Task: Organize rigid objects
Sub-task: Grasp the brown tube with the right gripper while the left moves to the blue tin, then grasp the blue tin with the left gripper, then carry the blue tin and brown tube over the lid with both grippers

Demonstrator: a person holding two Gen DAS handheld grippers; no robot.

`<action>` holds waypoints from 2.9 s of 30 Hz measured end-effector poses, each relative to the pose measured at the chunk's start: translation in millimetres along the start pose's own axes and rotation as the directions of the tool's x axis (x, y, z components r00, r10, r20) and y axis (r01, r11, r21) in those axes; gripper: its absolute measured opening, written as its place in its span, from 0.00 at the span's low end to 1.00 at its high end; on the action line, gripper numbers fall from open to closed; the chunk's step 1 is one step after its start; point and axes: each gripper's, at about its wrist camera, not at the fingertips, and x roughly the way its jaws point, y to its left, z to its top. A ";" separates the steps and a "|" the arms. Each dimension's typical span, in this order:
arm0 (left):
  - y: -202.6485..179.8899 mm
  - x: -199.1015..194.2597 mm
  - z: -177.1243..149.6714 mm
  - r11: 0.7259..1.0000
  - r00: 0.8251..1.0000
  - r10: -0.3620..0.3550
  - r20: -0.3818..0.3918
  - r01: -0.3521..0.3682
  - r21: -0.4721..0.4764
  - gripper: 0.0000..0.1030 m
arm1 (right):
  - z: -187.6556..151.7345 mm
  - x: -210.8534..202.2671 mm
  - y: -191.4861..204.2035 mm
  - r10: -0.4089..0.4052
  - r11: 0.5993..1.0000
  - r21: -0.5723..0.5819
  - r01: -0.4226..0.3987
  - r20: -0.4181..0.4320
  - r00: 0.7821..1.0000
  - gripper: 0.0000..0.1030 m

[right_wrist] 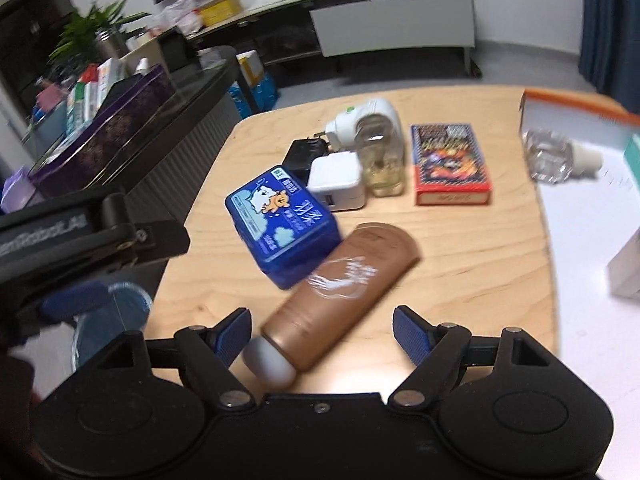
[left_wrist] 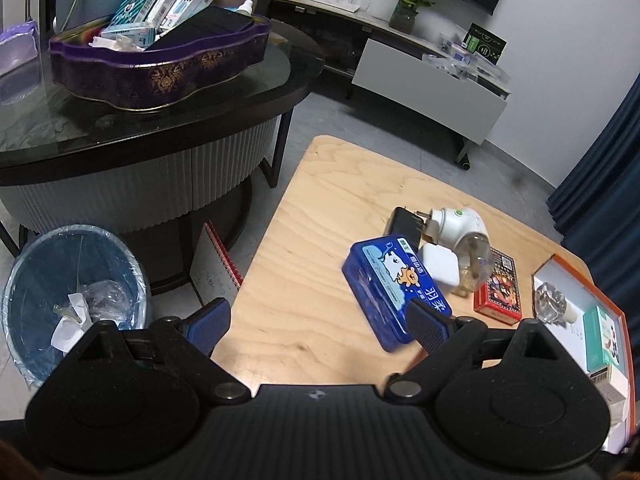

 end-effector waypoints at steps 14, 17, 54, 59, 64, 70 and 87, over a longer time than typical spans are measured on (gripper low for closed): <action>-40.0 55.6 1.5 0.996 0.999 0.034 -0.037 -0.031 0.080 0.99 | -19.1 -21.8 -48.7 -0.125 0.983 -0.118 0.138 0.110 0.986 0.44; -46.1 69.8 3.4 0.994 0.998 0.060 -0.027 -0.057 0.096 1.00 | -21.4 -23.5 -54.7 -0.123 0.983 -0.118 0.137 0.119 0.985 0.44; -119.2 -62.7 -87.8 0.934 0.974 -0.222 0.048 0.198 0.296 0.60 | -53.0 -172.0 -134.4 -0.194 0.980 0.030 0.199 0.400 0.896 0.43; -158.5 -68.8 -113.0 0.885 0.955 -0.297 0.006 0.272 0.379 0.60 | -72.0 -196.6 -172.6 -0.288 0.958 0.124 0.260 0.408 0.866 0.43; -179.8 -62.5 -124.9 0.856 0.945 -0.326 -0.011 0.301 0.420 0.60 | -85.0 -204.4 -194.5 -0.338 0.940 0.180 0.289 0.404 0.850 0.43; -186.0 -60.6 -138.4 0.840 0.944 -0.326 -0.041 0.309 0.447 0.60 | -89.5 -199.0 -202.8 -0.342 0.938 0.193 0.287 0.392 0.854 0.43; -190.9 -51.5 -144.3 0.847 0.950 -0.303 -0.074 0.304 0.436 0.60 | -84.1 -185.7 -207.2 -0.337 0.940 0.173 0.293 0.353 0.873 0.44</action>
